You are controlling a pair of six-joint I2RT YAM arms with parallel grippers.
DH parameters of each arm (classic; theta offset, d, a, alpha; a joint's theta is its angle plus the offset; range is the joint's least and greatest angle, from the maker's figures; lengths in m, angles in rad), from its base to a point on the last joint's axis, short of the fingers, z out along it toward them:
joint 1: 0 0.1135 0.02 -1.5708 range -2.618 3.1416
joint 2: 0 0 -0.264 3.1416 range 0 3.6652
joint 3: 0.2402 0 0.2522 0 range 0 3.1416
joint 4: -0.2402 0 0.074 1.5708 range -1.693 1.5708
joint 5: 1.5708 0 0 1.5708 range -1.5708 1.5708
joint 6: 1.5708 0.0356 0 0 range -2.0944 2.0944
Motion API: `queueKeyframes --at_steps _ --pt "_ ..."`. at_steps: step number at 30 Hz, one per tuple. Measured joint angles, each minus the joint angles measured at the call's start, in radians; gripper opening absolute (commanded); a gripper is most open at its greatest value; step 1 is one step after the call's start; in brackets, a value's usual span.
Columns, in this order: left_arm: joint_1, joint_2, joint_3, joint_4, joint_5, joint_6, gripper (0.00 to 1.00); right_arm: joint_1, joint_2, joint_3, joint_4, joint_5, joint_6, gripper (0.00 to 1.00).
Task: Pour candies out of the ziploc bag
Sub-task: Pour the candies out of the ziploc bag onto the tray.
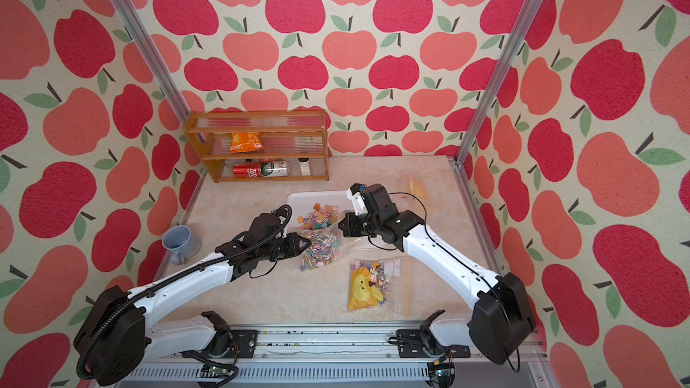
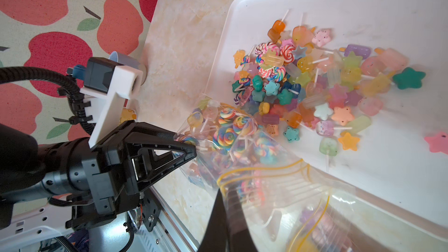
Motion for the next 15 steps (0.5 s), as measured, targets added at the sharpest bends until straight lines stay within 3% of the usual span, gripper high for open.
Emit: queueKeyframes --at_steps 15 --pt "0.134 0.23 0.275 -0.04 0.082 0.129 0.0 -0.122 0.13 0.147 -0.001 -0.063 -0.073 0.0"
